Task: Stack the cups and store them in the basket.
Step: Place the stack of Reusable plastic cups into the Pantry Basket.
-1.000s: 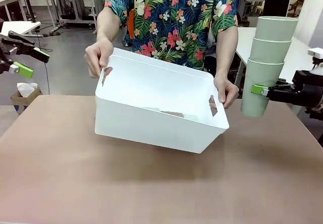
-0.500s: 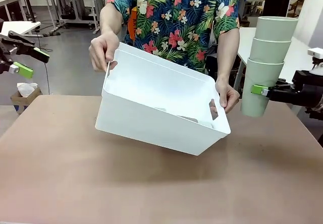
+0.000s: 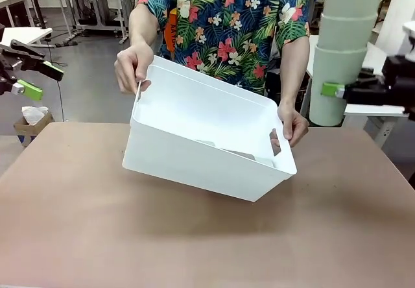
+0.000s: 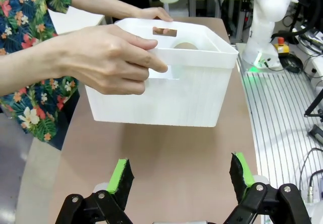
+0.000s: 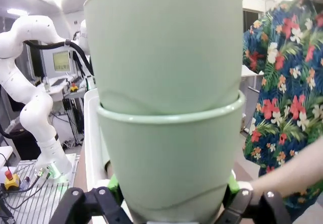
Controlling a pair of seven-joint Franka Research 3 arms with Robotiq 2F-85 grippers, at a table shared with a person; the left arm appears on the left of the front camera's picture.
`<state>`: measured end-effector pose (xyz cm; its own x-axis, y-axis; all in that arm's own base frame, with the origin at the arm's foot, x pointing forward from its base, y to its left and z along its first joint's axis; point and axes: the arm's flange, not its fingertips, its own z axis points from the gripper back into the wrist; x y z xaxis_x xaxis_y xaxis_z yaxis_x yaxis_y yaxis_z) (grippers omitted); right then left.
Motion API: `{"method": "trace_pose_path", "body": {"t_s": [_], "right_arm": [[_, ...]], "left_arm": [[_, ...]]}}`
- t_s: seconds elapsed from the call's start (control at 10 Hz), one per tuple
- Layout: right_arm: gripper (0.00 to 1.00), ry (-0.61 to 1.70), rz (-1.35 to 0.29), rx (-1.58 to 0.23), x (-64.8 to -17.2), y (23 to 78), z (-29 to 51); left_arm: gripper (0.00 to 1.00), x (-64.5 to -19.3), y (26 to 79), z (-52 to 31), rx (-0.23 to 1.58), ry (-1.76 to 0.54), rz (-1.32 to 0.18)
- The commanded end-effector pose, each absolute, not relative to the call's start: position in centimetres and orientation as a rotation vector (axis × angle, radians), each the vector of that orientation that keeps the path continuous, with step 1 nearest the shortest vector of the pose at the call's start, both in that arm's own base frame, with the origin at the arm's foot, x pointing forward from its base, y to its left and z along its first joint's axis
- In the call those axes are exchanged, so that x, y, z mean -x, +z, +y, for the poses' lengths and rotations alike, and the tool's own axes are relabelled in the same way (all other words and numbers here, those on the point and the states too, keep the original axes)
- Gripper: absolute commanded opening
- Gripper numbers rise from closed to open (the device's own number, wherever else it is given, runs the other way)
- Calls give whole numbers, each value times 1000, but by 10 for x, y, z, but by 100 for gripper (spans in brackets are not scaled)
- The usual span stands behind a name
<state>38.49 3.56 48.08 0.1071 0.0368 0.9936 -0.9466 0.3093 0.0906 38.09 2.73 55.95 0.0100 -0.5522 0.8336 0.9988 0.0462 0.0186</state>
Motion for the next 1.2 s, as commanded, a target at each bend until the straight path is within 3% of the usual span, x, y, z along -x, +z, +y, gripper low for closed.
{"method": "trace_pose_path", "body": {"t_s": [0.0, 0.5, 1.1], "right_arm": [[86, 939, -1179, -915, -388, 520, 69], [86, 1096, -1034, -710, -392, 553, 170], [86, 1163, -909, -470, -412, 514, 240]], "left_arm": [[100, -380, 563, 26, 748, -1382, -802], [100, -380, 563, 26, 748, -1382, -802], [100, -380, 563, 26, 748, -1382, -802]]}}
